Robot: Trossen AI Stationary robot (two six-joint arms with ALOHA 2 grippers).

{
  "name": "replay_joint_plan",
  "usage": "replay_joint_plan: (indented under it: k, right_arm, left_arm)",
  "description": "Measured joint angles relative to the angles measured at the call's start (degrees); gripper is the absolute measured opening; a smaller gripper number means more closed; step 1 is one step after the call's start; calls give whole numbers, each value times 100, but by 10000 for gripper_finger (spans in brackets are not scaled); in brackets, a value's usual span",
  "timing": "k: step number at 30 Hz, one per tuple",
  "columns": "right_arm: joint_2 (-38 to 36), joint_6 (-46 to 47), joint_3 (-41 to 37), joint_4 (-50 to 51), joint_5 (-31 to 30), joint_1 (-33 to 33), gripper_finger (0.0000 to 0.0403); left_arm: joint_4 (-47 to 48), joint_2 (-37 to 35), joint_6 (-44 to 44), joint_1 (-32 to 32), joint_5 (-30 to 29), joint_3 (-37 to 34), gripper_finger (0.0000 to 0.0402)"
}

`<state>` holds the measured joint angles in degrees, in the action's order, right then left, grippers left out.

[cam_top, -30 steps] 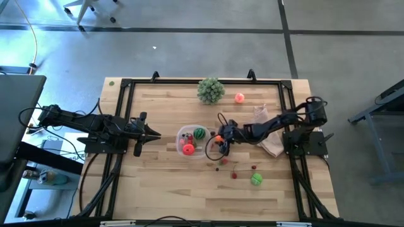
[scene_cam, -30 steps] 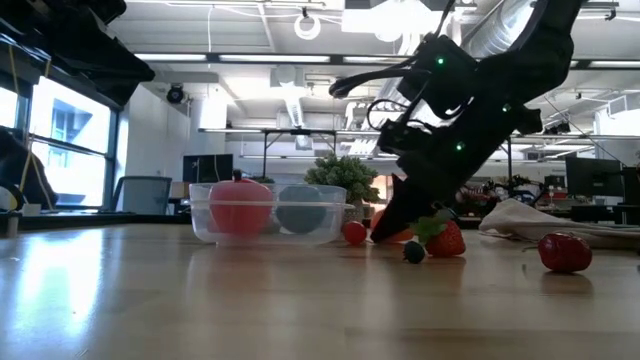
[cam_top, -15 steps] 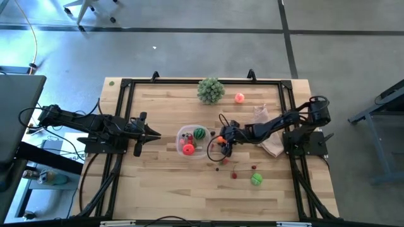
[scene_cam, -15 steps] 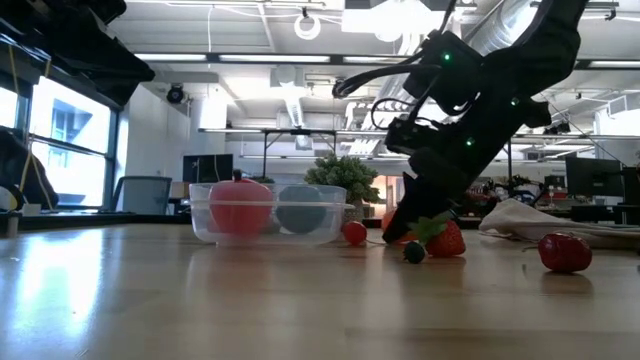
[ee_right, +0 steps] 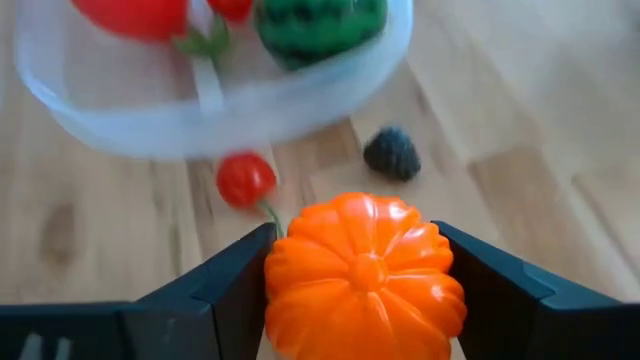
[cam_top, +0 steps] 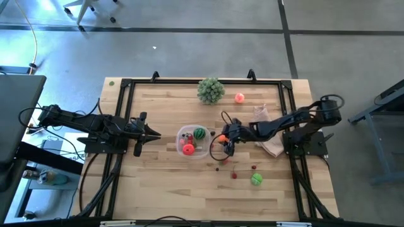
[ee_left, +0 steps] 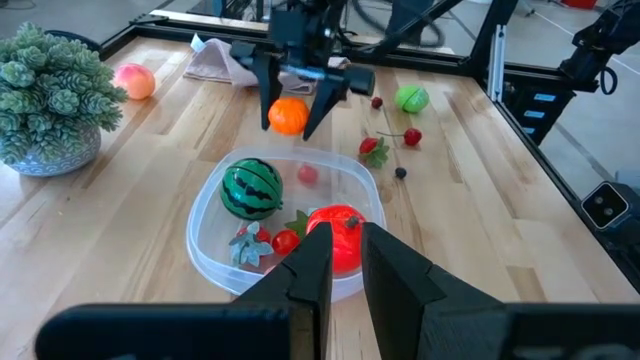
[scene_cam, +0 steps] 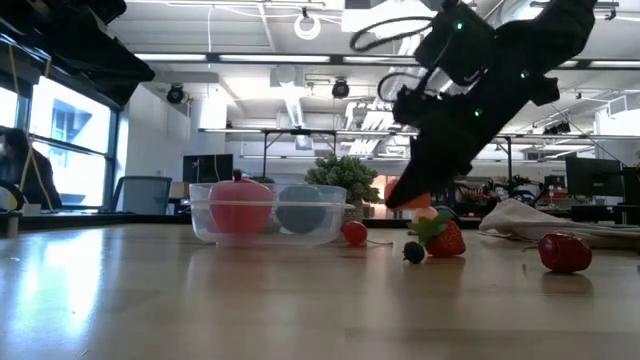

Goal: Pick and placing Produce into tupperware
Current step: Put the orange pumpkin into the transparent bin

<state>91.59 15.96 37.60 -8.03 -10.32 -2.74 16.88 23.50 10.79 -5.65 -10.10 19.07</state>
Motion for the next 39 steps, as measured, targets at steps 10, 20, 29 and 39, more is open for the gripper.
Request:
replay_joint_plan:
  k: [10, 20, 29, 39]
  right_arm:
    - [-536, -536, 34, -1097, 285, -48, 240]
    - [49, -1361, 1594, -523, 504, -15, 240]
    - [1566, -1618, 3224, 322, 1535, 378, 240]
    - [2726, -1768, 4257, 960, 1805, 598, 240]
  left_arm:
    - [2, -1, -2, 0, -1, 0, 46]
    - [2, 1, -2, 0, -1, 0, 46]
    - [1, -1, -1, 1, 0, 0, 46]
    - [1, 1, -1, 0, -1, 0, 46]
